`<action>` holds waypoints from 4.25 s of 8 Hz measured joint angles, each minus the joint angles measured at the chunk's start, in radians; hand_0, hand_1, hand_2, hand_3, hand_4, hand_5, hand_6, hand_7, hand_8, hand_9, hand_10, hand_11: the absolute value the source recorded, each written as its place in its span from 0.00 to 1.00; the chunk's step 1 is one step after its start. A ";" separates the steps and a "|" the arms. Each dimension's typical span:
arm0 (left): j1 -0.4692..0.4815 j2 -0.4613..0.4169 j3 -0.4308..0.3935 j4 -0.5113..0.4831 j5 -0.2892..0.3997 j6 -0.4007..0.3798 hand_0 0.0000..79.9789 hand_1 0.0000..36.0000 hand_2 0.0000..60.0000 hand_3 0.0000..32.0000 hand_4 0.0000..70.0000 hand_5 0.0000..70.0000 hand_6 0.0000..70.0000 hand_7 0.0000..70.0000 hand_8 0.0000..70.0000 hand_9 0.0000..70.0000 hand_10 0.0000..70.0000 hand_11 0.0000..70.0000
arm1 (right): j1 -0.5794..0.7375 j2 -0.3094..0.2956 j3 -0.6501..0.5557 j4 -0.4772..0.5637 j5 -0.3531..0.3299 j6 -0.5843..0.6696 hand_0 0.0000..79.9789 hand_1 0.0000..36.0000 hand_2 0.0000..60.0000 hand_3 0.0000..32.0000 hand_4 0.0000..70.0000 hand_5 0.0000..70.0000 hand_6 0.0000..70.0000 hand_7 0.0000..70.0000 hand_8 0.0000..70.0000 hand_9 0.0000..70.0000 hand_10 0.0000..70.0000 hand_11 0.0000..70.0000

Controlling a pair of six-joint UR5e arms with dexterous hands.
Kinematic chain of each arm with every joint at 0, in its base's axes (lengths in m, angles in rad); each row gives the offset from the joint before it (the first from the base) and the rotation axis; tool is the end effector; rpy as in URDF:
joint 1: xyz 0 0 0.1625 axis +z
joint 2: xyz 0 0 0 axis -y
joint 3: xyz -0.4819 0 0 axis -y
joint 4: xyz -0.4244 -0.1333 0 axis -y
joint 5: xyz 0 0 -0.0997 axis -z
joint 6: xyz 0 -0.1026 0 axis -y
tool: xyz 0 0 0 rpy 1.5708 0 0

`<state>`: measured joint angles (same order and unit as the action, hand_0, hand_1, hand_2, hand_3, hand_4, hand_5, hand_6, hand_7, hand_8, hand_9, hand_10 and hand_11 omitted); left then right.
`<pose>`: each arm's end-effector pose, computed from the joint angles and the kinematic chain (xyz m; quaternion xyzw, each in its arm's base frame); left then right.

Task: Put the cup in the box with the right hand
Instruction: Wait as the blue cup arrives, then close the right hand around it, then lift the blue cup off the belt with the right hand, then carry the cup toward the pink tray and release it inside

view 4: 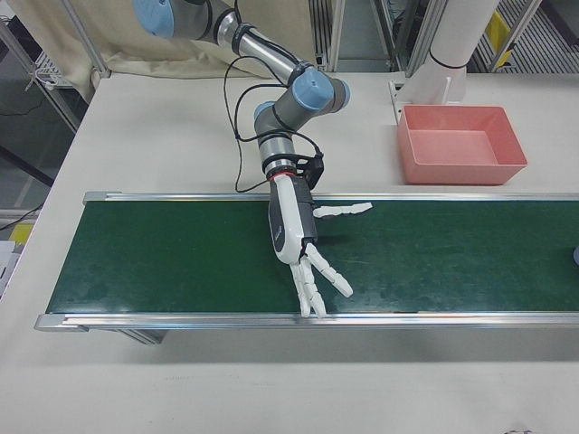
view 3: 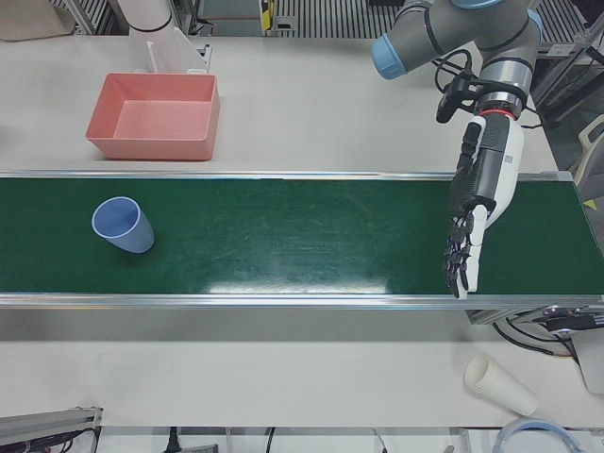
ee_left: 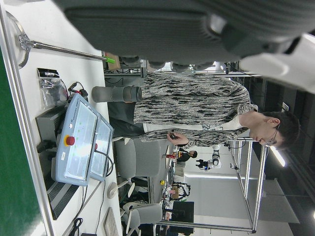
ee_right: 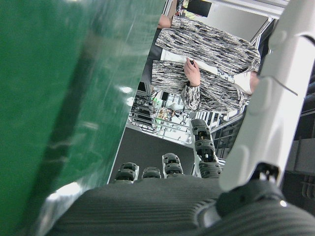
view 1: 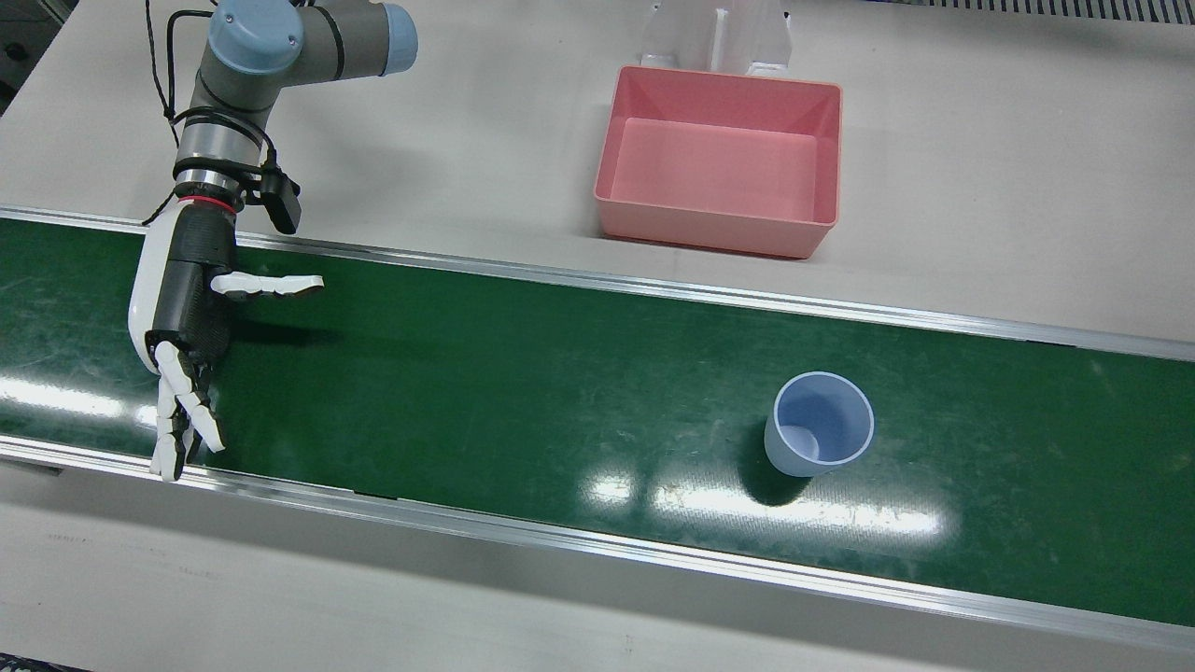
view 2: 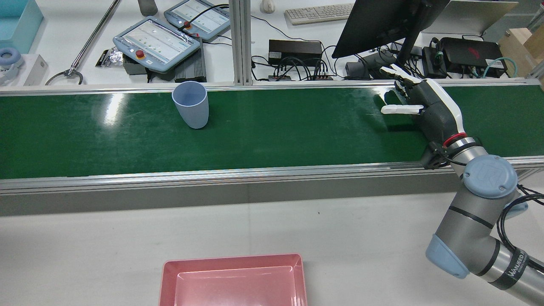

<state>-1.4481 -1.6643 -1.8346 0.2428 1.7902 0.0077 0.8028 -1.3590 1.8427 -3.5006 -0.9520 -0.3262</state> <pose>-0.0424 -0.5629 0.5815 -0.1154 0.7365 -0.6548 0.1246 -0.2589 -0.5456 0.5248 0.0401 -0.7410 0.6570 0.1329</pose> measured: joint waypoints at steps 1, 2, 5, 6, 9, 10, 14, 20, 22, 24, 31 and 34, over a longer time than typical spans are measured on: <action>0.000 0.000 0.000 0.000 0.000 0.000 0.00 0.00 0.00 0.00 0.00 0.00 0.00 0.00 0.00 0.00 0.00 0.00 | -0.001 0.000 -0.003 0.000 0.000 0.001 0.64 0.45 0.00 0.00 0.00 0.08 0.06 0.15 0.02 0.03 0.04 0.08; 0.000 0.000 0.000 0.000 0.000 0.000 0.00 0.00 0.00 0.00 0.00 0.00 0.00 0.00 0.00 0.00 0.00 0.00 | -0.002 0.000 -0.004 0.000 0.000 0.001 0.64 0.44 0.00 0.00 0.00 0.08 0.06 0.15 0.02 0.02 0.04 0.08; 0.000 0.000 0.000 0.000 0.000 -0.001 0.00 0.00 0.00 0.00 0.00 0.00 0.00 0.00 0.00 0.00 0.00 0.00 | -0.004 0.001 -0.005 0.000 0.000 0.001 0.64 0.46 0.00 0.00 0.00 0.08 0.06 0.15 0.02 0.02 0.04 0.08; 0.000 0.000 0.000 0.000 0.000 -0.001 0.00 0.00 0.00 0.00 0.00 0.00 0.00 0.00 0.00 0.00 0.00 0.00 | -0.006 0.002 -0.003 0.000 0.000 0.000 0.64 0.46 0.00 0.00 0.00 0.08 0.06 0.14 0.02 0.02 0.03 0.08; 0.000 0.000 0.000 0.000 0.000 0.000 0.00 0.00 0.00 0.00 0.00 0.00 0.00 0.00 0.00 0.00 0.00 0.00 | -0.020 0.003 0.001 0.000 -0.001 0.000 0.64 0.46 0.00 0.00 0.00 0.08 0.06 0.15 0.02 0.03 0.03 0.08; 0.000 0.000 0.000 0.000 0.000 0.000 0.00 0.00 0.00 0.00 0.00 0.00 0.00 0.00 0.00 0.00 0.00 0.00 | -0.024 0.003 0.002 0.000 -0.001 -0.001 0.64 0.46 0.00 0.00 0.00 0.08 0.06 0.15 0.02 0.03 0.03 0.08; 0.000 0.000 0.001 0.000 0.000 0.000 0.00 0.00 0.00 0.00 0.00 0.00 0.00 0.00 0.00 0.00 0.00 0.00 | -0.027 0.003 0.003 0.000 -0.001 -0.001 0.66 0.57 0.08 0.00 0.07 0.09 0.12 0.43 0.08 0.18 0.06 0.12; 0.000 0.000 0.000 0.000 0.000 0.000 0.00 0.00 0.00 0.00 0.00 0.00 0.00 0.00 0.00 0.00 0.00 0.00 | -0.016 -0.006 0.013 -0.013 0.045 -0.007 0.67 0.88 1.00 0.00 0.46 0.21 0.46 1.00 0.73 1.00 0.56 0.81; 0.000 0.000 0.000 0.000 0.000 0.000 0.00 0.00 0.00 0.00 0.00 0.00 0.00 0.00 0.00 0.00 0.00 0.00 | 0.001 -0.011 0.098 -0.020 0.046 -0.043 0.68 0.85 0.99 0.00 0.52 0.20 0.46 1.00 0.72 1.00 0.55 0.79; -0.001 0.000 0.000 0.000 0.000 0.000 0.00 0.00 0.00 0.00 0.00 0.00 0.00 0.00 0.00 0.00 0.00 0.00 | -0.019 -0.007 0.232 -0.031 0.044 -0.116 0.68 0.82 0.91 0.00 0.52 0.20 0.45 1.00 0.71 1.00 0.55 0.79; 0.000 0.000 0.000 0.000 0.000 0.000 0.00 0.00 0.00 0.00 0.00 0.00 0.00 0.00 0.00 0.00 0.00 0.00 | -0.616 0.028 0.507 -0.014 0.242 -0.464 0.62 0.45 0.27 0.00 0.18 0.12 0.23 0.79 0.34 0.57 0.29 0.44; 0.000 0.000 0.000 0.000 0.000 0.000 0.00 0.00 0.00 0.00 0.00 0.00 0.00 0.00 0.00 0.00 0.00 0.00 | -0.789 0.033 0.493 0.042 0.345 -0.547 0.61 0.33 0.00 0.00 0.00 0.06 0.01 0.00 0.00 0.00 0.00 0.01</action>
<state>-1.4481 -1.6644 -1.8341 0.2424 1.7902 0.0074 0.0136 -1.3260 2.3362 -3.4584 -0.6066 -0.8729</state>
